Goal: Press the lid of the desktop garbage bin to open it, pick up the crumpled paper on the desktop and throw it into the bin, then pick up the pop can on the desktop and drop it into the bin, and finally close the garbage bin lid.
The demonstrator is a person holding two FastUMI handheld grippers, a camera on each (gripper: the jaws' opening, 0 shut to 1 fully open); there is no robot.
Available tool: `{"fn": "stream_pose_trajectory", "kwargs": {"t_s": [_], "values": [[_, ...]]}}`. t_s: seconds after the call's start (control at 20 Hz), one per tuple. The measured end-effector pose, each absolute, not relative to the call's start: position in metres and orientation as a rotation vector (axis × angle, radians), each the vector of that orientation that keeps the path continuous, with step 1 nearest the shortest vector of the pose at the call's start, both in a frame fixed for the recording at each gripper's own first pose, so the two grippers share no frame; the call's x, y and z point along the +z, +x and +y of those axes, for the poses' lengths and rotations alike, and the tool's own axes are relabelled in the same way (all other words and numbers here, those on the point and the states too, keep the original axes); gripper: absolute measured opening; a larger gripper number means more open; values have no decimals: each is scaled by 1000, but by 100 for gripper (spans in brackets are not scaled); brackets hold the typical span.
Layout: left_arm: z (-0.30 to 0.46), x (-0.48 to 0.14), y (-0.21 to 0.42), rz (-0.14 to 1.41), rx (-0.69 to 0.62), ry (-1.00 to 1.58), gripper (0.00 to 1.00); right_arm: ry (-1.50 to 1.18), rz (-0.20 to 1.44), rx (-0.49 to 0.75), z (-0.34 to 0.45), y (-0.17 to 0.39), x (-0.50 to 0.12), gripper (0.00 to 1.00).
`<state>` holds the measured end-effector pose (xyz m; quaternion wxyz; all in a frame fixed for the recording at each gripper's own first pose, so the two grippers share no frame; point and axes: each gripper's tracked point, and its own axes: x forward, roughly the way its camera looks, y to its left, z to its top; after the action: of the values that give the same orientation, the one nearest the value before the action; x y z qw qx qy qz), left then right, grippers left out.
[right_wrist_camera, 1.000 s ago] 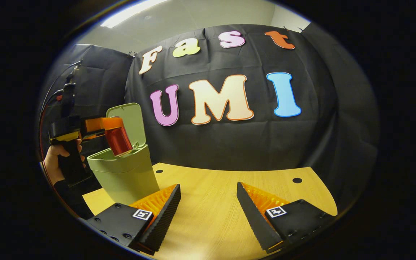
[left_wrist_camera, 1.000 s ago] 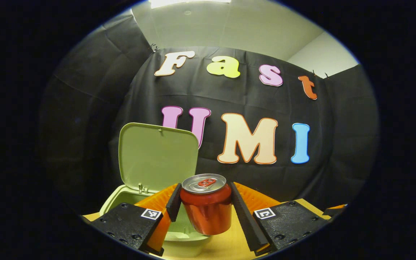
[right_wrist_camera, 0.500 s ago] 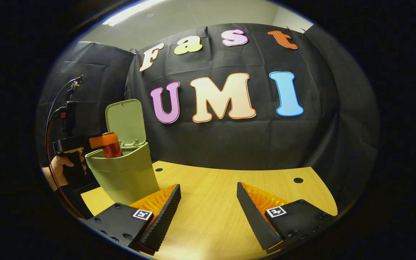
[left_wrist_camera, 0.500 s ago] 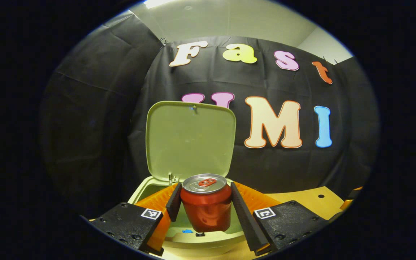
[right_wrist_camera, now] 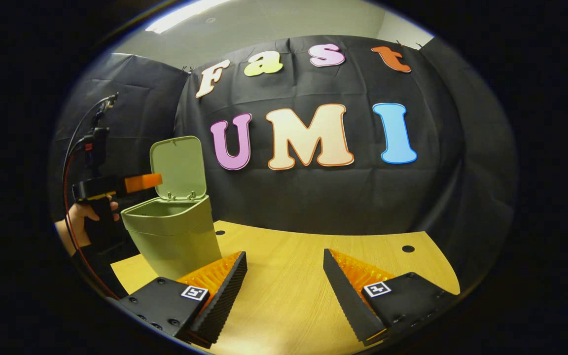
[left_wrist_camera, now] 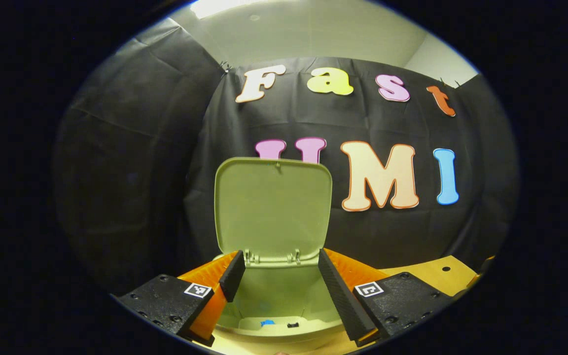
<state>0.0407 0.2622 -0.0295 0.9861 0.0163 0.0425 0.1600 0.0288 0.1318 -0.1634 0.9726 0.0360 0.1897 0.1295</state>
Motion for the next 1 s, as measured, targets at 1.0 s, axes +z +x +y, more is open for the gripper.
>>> {"fn": "stream_pose_trajectory", "kwargs": {"t_s": [1.0], "values": [[315,73,167,3,254,21,88,73,348,129,153,48,-166,98]]}}
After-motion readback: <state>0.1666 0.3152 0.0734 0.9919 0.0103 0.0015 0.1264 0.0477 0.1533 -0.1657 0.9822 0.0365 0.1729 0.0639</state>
